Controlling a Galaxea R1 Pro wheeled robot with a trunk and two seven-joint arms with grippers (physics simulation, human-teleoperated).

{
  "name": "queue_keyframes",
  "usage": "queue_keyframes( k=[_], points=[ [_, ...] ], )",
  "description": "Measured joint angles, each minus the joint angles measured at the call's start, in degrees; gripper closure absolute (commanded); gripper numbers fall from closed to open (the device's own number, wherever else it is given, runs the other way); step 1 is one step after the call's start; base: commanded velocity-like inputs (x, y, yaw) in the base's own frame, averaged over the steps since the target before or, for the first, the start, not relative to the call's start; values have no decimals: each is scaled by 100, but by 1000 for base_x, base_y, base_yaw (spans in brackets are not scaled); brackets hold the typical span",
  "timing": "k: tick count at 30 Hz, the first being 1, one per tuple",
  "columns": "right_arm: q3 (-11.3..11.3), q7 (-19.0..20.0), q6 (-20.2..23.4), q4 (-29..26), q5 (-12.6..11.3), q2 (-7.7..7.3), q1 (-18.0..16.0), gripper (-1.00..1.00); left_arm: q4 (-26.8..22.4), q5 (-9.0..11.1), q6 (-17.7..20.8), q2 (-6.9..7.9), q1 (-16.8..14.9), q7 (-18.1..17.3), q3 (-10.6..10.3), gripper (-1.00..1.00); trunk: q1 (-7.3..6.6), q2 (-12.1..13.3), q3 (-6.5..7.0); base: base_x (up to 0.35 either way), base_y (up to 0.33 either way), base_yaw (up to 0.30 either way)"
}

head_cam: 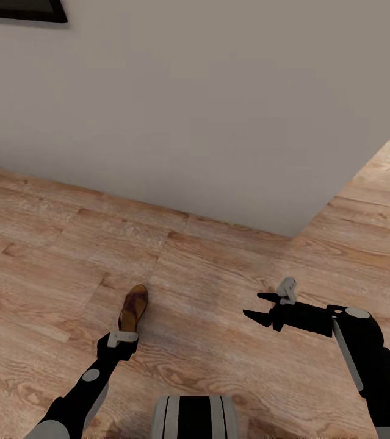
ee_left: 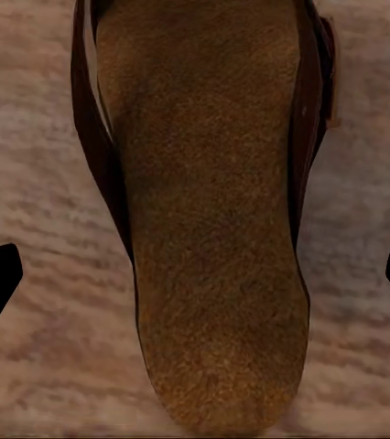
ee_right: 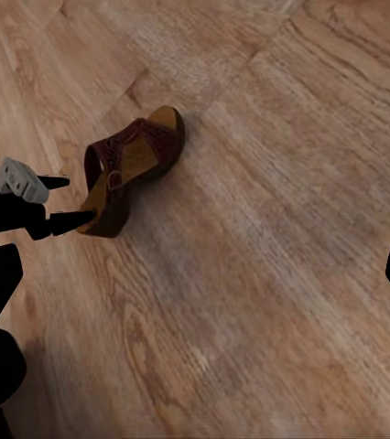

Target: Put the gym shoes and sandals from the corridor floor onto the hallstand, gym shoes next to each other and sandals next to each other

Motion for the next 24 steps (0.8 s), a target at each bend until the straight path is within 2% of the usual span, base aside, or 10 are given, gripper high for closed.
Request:
queue_keyframes(
  k=[7, 13, 21, 24],
  points=[
    [0, 0, 0, 0, 0, 0, 0, -100, 0, 304, -20, 6, 3, -2, -12, -100, 18, -9, -173, 0, 0, 0],
    [0, 0, 0, -3, 0, 0, 0, -100, -2, 379, -24, 7, 5, -4, -20, -100, 33, -18, -308, 0, 0, 0],
    [-17, 0, 0, -23, -2, 0, 0, -100, -3, 392, -26, 8, 12, -5, -22, -100, 33, -18, -309, 0, 0, 0],
    [-133, 0, 0, -25, -5, 0, 0, -100, -3, 393, -28, 8, 14, -5, -23, -100, 33, -18, -309, 0, 0, 0]
  ],
)
